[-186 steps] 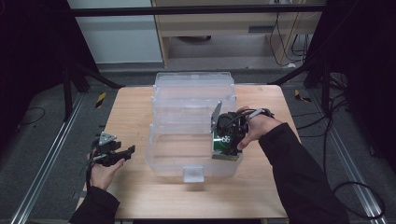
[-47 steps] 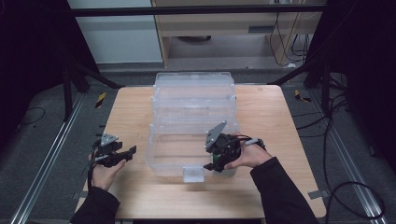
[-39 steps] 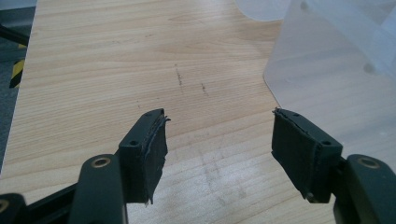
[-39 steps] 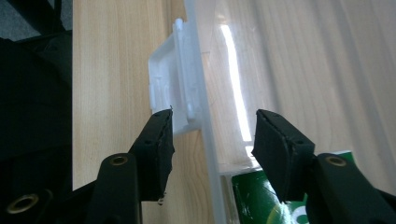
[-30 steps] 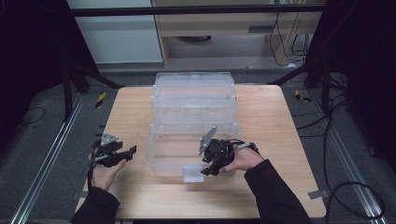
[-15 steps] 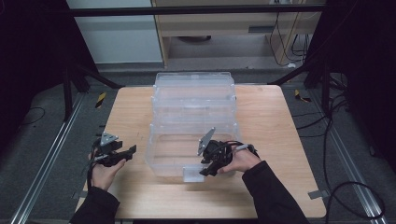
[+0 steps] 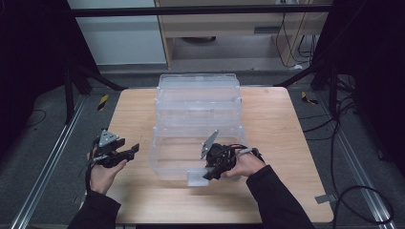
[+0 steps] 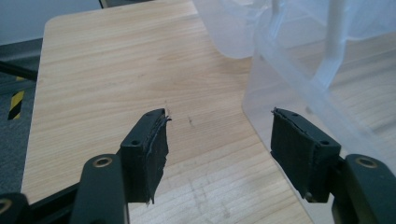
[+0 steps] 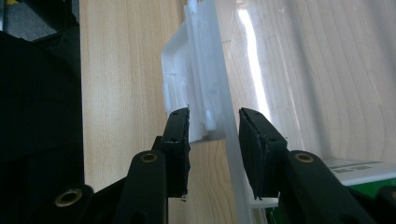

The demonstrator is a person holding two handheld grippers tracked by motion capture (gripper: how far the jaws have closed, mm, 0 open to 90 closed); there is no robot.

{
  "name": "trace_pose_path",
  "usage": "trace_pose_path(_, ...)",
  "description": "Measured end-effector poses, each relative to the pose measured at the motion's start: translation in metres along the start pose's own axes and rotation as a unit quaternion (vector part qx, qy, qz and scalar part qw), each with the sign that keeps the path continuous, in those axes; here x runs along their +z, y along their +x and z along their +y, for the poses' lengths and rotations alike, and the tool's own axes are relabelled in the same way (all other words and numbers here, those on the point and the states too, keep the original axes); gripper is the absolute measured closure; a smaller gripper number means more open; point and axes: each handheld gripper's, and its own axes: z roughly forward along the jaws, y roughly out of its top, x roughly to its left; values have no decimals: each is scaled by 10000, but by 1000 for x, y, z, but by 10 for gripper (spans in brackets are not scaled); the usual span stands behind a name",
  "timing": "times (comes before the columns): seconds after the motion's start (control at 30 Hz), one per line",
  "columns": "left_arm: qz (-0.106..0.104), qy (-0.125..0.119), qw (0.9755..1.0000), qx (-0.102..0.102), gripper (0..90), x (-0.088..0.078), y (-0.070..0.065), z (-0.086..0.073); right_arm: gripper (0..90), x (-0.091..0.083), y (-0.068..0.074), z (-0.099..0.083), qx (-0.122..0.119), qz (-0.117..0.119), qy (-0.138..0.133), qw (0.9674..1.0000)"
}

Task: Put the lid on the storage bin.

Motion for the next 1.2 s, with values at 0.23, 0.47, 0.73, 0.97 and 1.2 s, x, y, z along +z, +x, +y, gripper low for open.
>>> trace_pose_path(0.23, -173, -267, 9994, 148, 354, -9, 0, 21, 637, 0, 1, -4, 60, -30, -129, 9999)
trace_pose_path(0.47, -305, -403, 9981, 341, 356, -13, 4, 45, 634, 1, 1, -4, 49, -56, -105, 9999)
trace_pose_path(0.73, -475, -580, 9952, 630, 373, -14, 10, 71, 635, 1, 2, -4, 55, -68, -103, 9999)
trace_pose_path(0.97, -655, -732, 9921, 784, 379, -14, 12, 92, 634, 1, 2, -4, 32, -71, -121, 9999)
trace_pose_path(1.2, -899, -763, 9862, 1164, 379, -7, 11, 109, 632, 1, 2, -5, 14, -76, -111, 9999)
